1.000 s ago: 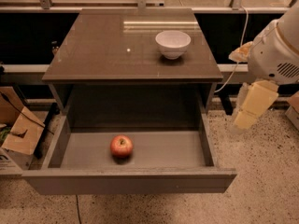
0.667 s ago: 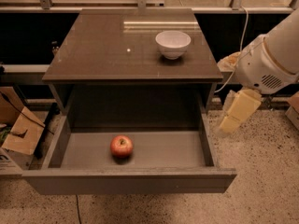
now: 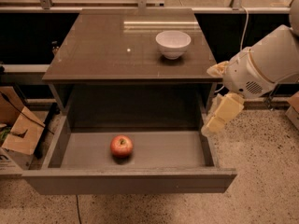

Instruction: Pick apple from top drawer and place on counter

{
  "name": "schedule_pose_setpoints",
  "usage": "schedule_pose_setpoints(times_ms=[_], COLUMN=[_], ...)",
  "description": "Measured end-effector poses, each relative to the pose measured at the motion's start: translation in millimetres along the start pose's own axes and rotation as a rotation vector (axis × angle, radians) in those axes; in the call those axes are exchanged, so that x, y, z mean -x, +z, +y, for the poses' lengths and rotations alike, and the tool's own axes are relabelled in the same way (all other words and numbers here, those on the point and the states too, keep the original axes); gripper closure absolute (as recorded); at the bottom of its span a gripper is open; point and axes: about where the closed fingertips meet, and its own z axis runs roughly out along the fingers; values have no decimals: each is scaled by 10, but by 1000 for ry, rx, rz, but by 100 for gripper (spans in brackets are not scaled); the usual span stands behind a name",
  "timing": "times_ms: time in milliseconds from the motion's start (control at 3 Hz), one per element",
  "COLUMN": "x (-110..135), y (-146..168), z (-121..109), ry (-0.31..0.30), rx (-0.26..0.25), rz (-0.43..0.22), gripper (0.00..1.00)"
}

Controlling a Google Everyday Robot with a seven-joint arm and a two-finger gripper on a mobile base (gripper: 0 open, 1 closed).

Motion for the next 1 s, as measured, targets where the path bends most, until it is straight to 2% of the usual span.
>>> schedule_pose_setpoints(times_ms=[333,667,1000], x=[45,205,298], y=[201,763,1153], z=[33,59,35], ry=[40,82,106], rx=[-4,-13,-5], rz=[-63,-205,-289], gripper=[0,0,0])
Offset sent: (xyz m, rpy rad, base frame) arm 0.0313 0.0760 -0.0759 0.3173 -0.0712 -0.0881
